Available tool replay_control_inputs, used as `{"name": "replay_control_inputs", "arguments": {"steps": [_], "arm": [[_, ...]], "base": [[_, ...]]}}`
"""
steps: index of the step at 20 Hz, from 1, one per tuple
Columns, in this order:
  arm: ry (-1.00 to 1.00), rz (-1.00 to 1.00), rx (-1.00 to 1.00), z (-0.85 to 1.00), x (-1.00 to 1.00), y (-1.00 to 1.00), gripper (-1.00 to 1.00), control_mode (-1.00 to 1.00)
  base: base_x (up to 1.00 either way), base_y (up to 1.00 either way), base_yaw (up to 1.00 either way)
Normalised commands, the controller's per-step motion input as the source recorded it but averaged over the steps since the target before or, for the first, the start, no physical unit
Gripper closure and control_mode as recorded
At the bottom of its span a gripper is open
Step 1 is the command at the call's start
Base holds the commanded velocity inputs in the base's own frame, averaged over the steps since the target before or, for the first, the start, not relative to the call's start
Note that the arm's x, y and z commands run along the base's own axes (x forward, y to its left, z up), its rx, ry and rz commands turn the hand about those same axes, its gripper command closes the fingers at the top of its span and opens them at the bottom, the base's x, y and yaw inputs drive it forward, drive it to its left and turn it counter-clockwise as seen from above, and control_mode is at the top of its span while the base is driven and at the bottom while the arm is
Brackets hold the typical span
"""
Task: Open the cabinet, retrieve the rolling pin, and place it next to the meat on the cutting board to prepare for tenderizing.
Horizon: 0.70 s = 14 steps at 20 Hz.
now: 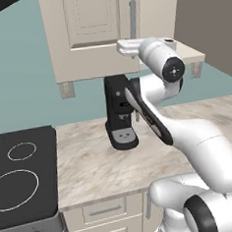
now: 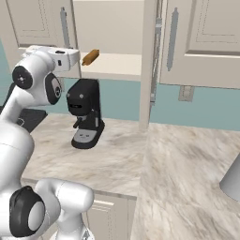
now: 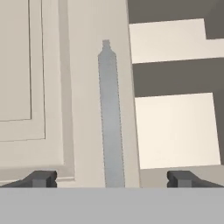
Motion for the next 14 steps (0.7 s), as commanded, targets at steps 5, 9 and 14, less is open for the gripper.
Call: {"name": "replay_control_inputs", "arguments": {"steps": [5, 9, 14], "arm": [[0.0, 0.0, 0.0, 0.0, 0.48, 0.0, -1.0, -1.0], [0.0, 0.0, 0.0, 0.0, 0.48, 0.0, -1.0, -1.0], [0.0, 0.0, 0.0, 0.0, 0.49, 0.0, -1.0, -1.0]], "base": [[0.0, 0.0, 0.0], [0.0, 0.0, 0.0], [0.0, 0.0, 0.0]]}}
